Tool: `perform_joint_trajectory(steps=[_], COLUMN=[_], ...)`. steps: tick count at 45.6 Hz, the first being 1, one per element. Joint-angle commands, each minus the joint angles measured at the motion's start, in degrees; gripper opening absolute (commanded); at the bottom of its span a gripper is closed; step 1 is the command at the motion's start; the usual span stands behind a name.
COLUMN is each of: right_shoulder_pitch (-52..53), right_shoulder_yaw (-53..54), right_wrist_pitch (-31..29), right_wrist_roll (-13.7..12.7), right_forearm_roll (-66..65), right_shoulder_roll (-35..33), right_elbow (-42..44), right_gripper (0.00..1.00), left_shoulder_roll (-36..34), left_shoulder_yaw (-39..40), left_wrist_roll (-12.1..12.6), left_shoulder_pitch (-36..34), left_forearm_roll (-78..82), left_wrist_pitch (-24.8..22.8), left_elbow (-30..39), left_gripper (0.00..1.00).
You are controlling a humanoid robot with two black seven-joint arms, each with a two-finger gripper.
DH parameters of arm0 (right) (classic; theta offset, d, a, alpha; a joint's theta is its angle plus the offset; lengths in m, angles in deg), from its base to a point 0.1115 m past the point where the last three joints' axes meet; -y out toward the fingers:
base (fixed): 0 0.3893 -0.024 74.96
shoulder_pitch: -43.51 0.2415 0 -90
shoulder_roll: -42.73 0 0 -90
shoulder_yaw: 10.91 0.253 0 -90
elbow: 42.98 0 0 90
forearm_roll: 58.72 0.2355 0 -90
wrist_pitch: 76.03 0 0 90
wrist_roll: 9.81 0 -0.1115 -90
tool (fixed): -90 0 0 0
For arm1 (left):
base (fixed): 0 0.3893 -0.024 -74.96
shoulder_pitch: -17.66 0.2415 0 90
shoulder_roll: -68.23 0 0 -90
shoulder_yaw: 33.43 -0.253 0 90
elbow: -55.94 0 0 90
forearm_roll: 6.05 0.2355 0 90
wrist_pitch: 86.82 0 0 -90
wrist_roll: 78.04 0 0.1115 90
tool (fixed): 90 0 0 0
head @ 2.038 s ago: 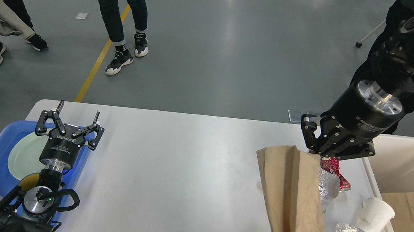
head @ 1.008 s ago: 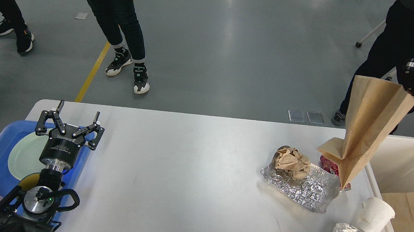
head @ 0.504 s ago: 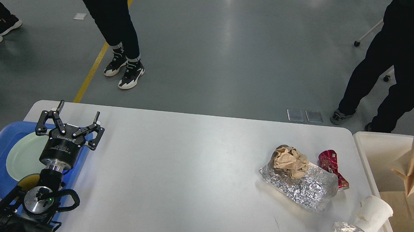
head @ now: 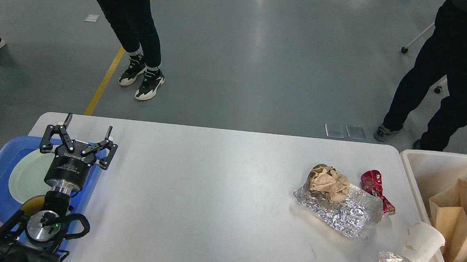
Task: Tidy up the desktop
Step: 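Withdraw the right gripper up from the white bin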
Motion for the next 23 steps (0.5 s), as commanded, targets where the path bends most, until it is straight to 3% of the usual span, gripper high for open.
perform_joint_trajectory(steps=[1, 23], right_shoulder_pitch=[-2.71, -11.06], right_shoulder_yaw=[0.49, 5.85], right_wrist_pitch=[0.93, 1.01], right_wrist_roll=[-0.1, -0.28], right_forearm_roll=[0.01, 0.01], right_shoulder_roll=[0.23, 2.69], right_elbow=[0.18, 0.18], right_gripper=[0.0, 0.0], left_shoulder_roll=[0.01, -0.08], left_shoulder_yaw=[0.0, 0.0], left_wrist_roll=[0.0, 0.0], left_shoulder_pitch=[-0.01, -0.01], left_forearm_roll=[-0.01, -0.01], left_wrist_pitch=[0.0, 0.0], left_elbow=[0.0, 0.0], left_gripper=[0.97, 0.97])
